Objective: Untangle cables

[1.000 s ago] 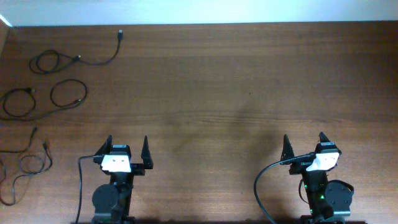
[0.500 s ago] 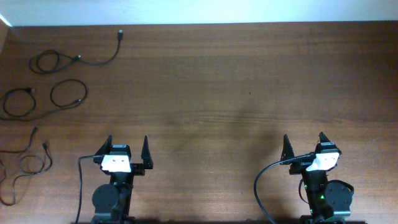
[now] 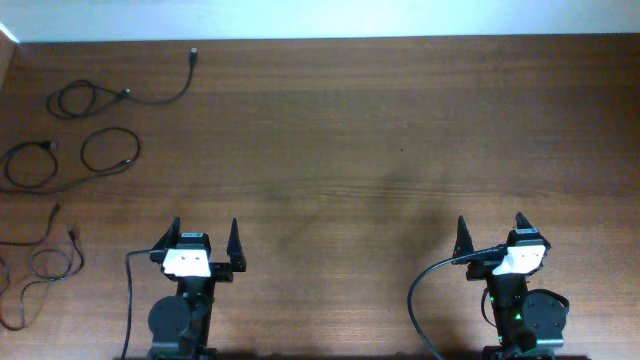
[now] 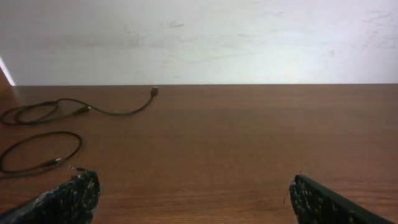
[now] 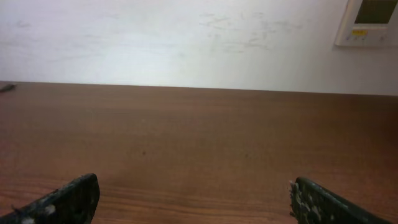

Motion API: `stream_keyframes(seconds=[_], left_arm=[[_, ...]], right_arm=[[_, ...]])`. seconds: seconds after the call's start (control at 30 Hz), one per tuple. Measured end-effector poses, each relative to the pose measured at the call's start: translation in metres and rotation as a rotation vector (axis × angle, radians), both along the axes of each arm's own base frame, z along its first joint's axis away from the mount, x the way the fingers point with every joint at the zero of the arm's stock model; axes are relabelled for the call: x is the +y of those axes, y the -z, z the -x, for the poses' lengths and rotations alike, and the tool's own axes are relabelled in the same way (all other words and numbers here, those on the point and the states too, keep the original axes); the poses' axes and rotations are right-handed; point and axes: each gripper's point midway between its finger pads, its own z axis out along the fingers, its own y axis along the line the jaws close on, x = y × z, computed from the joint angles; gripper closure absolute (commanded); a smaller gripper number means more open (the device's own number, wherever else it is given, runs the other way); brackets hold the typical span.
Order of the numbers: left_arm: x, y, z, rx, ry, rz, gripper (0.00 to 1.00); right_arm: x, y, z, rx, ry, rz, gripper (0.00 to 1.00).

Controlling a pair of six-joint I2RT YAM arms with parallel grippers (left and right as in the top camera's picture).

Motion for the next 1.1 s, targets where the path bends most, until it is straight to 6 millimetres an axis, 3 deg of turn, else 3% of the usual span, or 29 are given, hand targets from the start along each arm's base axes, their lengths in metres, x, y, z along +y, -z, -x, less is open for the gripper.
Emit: stream_keyframes(seconds=[1.1], left_arm=[[0.0000,0.0000,0.0000,0.000,0.000,0.000,0.01]], right_arm=[[0.0000,0.0000,0.0000,-0.001,-0.001,0.015,0.02]])
